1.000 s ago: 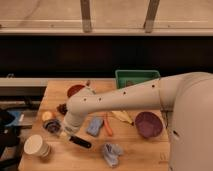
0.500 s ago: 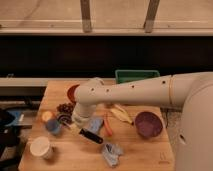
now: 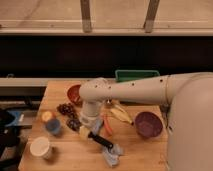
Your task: Wipe table surface with brush
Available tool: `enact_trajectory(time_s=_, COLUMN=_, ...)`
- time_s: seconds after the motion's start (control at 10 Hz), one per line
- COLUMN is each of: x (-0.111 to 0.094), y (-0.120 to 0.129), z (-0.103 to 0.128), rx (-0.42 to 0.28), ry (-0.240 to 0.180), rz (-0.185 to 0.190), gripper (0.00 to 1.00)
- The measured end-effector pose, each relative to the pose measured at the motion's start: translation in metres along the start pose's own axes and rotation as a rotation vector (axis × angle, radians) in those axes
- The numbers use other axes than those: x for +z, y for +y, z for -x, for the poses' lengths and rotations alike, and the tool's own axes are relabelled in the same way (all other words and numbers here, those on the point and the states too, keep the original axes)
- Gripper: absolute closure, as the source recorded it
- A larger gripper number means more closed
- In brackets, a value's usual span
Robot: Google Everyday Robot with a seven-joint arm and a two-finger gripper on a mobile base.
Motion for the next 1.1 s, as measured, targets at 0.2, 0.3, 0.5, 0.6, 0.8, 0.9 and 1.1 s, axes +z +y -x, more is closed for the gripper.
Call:
enact_trajectory(time_s=0.2, x=0.010, y=-0.004, z=-0.008, rx=0.032, ry=0.053, rz=0.023, gripper=1.00)
enact_trajectory(time_s=0.3, x=0.014, y=-0.007, z=-0.010, rx=0.049, ry=0.067, rz=0.028, gripper=1.00)
enact_trajectory(time_s=0.5, x=0.024, y=-0.008, z=-0.010, rx=0.069, ry=0.111, rz=0.024, gripper=1.00)
enact_trajectory(time_s=0.6, x=0.028, y=-0.008, z=-0.010, rx=0.074, ry=0.130, rz=0.023, gripper=1.00)
enact_trajectory(time_s=0.8, x=0.038, y=-0.002, z=-0.011, rx=0.076, ry=0.170, rz=0.032, gripper=1.00)
enact_trajectory(time_s=0.9, x=0.043, y=0.004, z=-0.013, rx=0.073, ry=0.184, rz=0.041, gripper=1.00)
enact_trajectory(time_s=1.1, x=0.053, y=0.017, z=-0.014, rx=0.063, ry=0.209, rz=0.066, gripper=1.00)
